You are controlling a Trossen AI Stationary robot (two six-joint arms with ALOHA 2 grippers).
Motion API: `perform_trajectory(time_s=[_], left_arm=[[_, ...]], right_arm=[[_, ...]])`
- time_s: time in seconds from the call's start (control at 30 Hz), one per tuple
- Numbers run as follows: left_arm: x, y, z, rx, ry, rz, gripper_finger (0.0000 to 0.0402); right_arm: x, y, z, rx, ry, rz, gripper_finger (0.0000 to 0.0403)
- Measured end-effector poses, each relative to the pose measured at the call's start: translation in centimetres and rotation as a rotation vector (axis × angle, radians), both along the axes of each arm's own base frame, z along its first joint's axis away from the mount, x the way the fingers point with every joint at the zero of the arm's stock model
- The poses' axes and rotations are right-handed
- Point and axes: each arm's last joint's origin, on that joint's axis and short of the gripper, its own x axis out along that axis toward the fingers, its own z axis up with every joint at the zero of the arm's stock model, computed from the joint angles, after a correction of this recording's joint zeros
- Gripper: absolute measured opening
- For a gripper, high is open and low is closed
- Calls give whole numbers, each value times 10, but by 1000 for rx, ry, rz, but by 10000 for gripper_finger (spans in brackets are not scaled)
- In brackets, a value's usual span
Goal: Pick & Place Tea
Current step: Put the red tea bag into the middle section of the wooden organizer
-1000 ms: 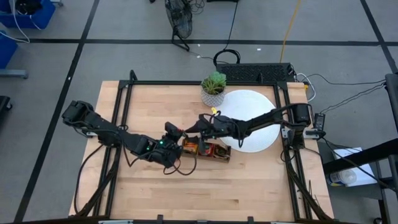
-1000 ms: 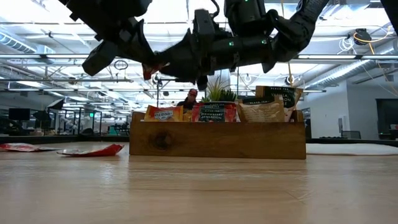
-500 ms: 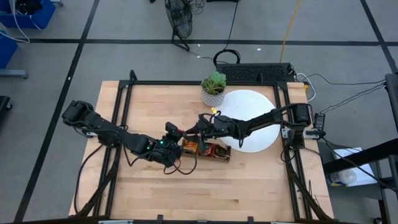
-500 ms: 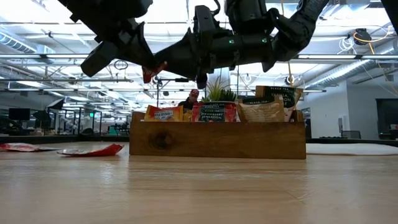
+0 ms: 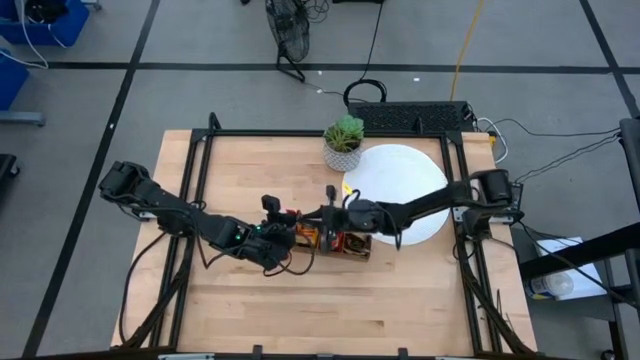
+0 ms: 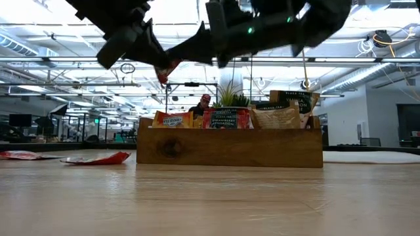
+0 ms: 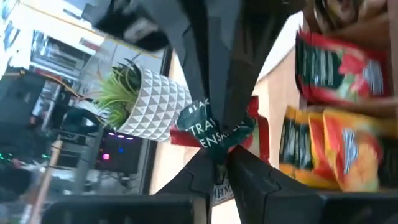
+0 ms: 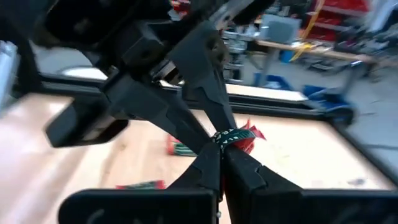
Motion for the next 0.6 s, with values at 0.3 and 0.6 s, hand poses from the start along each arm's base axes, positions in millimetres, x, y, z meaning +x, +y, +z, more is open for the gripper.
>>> perform_trajectory(time_s=[0.3, 0.6], left_arm=[[-1, -1, -9, -149, 48, -39, 49], [4, 1, 1, -183, -11, -77, 48]], right_arm=[[-23, 29, 29, -94, 75, -139, 1], [-43, 41, 44, 7, 134, -129, 1]])
